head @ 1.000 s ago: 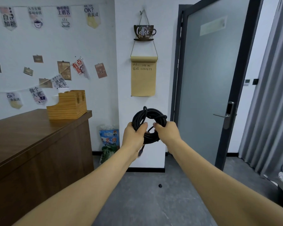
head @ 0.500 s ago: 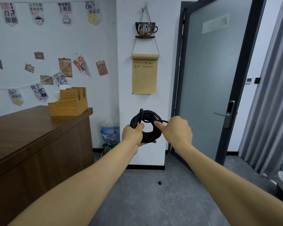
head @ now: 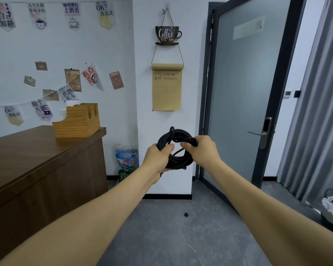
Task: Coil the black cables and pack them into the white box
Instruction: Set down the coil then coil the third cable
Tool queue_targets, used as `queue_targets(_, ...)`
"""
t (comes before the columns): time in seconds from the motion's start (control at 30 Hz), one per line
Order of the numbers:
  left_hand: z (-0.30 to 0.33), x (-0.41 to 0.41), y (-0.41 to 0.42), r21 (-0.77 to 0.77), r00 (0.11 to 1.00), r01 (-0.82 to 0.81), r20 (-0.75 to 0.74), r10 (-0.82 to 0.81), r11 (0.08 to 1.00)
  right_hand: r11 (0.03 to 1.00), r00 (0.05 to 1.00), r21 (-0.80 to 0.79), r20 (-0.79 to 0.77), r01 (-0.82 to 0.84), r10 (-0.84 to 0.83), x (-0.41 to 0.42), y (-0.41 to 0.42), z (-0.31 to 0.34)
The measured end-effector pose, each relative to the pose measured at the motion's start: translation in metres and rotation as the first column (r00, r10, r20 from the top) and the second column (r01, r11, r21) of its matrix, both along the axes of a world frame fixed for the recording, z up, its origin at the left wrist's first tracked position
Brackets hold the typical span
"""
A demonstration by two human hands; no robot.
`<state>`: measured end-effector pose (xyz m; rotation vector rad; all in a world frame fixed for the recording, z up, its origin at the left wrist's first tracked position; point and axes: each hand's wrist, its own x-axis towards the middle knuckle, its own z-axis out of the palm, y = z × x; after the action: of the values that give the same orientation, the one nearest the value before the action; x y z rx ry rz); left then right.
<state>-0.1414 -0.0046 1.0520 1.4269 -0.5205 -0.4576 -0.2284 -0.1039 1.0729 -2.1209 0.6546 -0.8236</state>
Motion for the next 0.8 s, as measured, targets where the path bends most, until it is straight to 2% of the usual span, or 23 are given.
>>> queue_targets(0.13,0.000,0.005,0.002,0.014,0.999,-0.012,0.039,0.012,1.000,0.972,0.992,0.221,0.119,-0.078,0.053,0.003,-0.005,-0.004)
queue_targets(0.23,-0.001,0.008,-0.001,0.030,0.994,-0.043,0.097,0.040,0.999,0.897,0.961,0.396,0.260,-0.195,0.094,0.003,-0.008,-0.011)
queue_targets(0.3,-0.002,0.008,-0.002,0.030,0.989,-0.065,0.132,0.060,0.997,0.839,0.928,0.458,0.348,-0.296,0.137,0.001,-0.009,-0.014)
queue_targets(0.43,0.002,0.007,-0.004,0.008,0.992,-0.064,0.107,0.063,0.998,0.737,0.869,0.525,0.465,-0.426,0.170,0.001,-0.002,-0.012)
queue_targets(0.5,0.002,0.007,-0.005,-0.001,0.995,-0.061,0.082,0.061,0.998,0.707,0.866,0.554,0.470,-0.441,0.172,0.001,-0.003,-0.008)
queue_targets(0.8,0.008,0.012,-0.002,0.005,0.981,-0.083,0.175,0.080,0.997,0.684,0.873,0.565,0.424,-0.462,0.240,-0.004,-0.010,-0.001)
